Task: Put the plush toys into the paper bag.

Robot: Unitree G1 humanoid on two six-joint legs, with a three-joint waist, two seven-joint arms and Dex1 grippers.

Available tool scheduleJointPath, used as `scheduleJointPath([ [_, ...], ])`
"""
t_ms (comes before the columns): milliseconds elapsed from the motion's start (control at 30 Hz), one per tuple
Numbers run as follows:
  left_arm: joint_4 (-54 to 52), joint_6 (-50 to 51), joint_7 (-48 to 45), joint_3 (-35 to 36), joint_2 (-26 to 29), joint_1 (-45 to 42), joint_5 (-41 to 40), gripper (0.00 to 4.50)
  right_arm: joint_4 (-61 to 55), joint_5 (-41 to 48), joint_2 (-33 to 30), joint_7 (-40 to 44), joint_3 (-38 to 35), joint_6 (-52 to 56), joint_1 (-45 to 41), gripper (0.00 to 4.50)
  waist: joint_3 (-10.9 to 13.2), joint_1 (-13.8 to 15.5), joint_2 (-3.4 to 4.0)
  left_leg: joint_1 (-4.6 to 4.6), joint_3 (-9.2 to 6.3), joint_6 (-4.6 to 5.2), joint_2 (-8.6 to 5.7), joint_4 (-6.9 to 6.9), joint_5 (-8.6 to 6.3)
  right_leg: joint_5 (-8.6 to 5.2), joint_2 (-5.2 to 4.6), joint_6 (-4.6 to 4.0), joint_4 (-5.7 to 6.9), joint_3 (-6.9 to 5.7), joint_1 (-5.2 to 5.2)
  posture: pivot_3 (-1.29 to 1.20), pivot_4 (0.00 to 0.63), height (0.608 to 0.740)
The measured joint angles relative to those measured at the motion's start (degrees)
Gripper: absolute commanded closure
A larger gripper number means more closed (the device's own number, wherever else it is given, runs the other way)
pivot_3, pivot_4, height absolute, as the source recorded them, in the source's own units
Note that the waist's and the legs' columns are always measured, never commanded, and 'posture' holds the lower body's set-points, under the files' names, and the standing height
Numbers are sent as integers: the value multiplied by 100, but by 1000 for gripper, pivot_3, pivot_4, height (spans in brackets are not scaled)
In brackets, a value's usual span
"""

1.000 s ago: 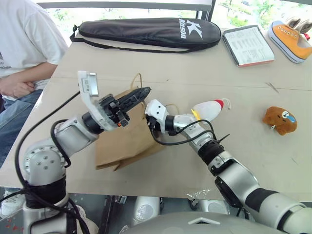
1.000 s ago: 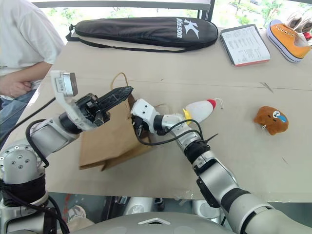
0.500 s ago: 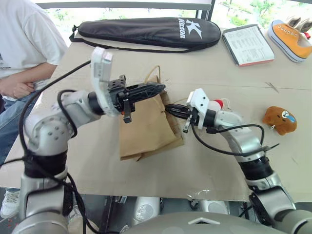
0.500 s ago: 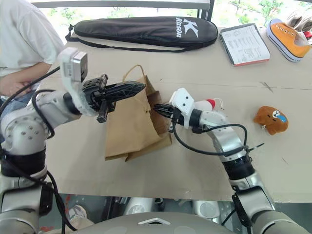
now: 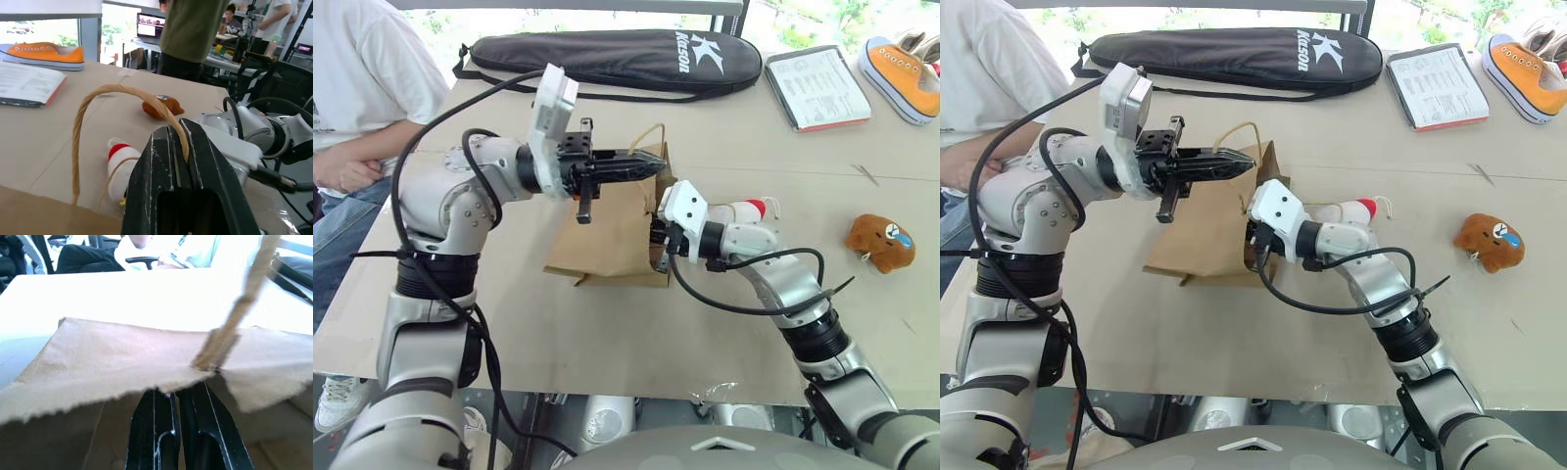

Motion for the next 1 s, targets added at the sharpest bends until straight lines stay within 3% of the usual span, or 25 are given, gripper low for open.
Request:
scheduleJointPath([
  [133, -168, 58, 281, 183, -120, 10, -12, 4500, 896, -54, 401, 12, 104, -353, -133, 4484, 0, -30, 0, 1, -1, 0, 4, -1, 0, 0, 4, 0, 1, 0, 0, 0, 150, 740],
  [400, -1106, 579, 909, 690, -159, 958, -506, 4500, 3366, -222, 1208, -64, -73, -2008, -455, 4484, 0, -19, 0, 6, -3, -2, 7, -2, 1, 0, -4, 0, 5, -2, 3, 0, 150, 740],
  [600, -1486, 746, 1094, 1187, 76, 1646, -744, 4500, 3740, -94, 1431, 66, -445, -2486, -716, 4484, 0, -20, 0, 10, -6, -4, 7, -2, 2, 1, -9, -1, 10, -8, 6, 0, 150, 740],
  [1000, -1483, 786, 1299, 1290, 30, 1646, -958, 4500, 4742, -62, 1712, 180, -788, -2371, -1129, 4484, -1, -68, 0, 13, -6, -8, 6, -4, 3, 1, -9, -2, 11, -8, 9, 0, 150, 740],
])
